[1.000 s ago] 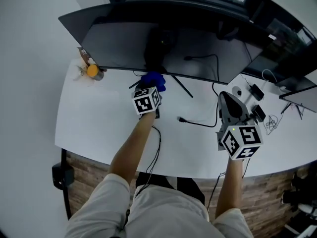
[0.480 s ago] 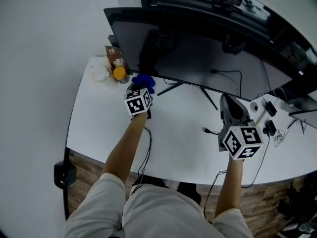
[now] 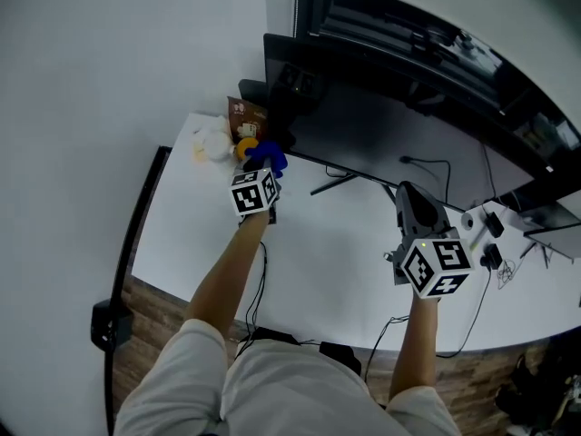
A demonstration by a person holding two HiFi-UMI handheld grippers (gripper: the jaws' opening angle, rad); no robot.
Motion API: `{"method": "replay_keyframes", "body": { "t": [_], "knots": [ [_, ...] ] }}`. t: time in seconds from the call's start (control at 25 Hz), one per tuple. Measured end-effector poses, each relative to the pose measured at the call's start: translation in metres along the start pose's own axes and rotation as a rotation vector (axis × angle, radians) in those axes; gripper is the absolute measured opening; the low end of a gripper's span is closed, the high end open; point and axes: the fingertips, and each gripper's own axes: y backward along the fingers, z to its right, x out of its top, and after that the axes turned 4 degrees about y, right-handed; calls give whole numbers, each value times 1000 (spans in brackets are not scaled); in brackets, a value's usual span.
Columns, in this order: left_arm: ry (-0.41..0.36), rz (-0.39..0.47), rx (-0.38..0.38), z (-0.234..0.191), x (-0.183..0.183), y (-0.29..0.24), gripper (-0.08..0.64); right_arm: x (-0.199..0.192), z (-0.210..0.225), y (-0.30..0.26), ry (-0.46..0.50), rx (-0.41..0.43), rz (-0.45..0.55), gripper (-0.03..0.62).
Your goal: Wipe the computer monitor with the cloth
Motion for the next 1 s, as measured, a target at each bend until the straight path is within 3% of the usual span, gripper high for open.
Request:
{"method": "replay_keyframes", "body": {
  "t": [0.28,0.52,0.8,1.0],
  "knots": [
    [-63,84,-58,16,58,17,55,23,-6,11,31,-14,17,15],
    [-162,232,-112,45,132,50,55,44,3,28,51,-35,44,15],
    [-185,364,-154,77,213,90,57,73,14,48,65,-35,108,15],
    [-247,442,-155,103,265,119,57,93,21,64,80,-32,148,15]
  ]
}}
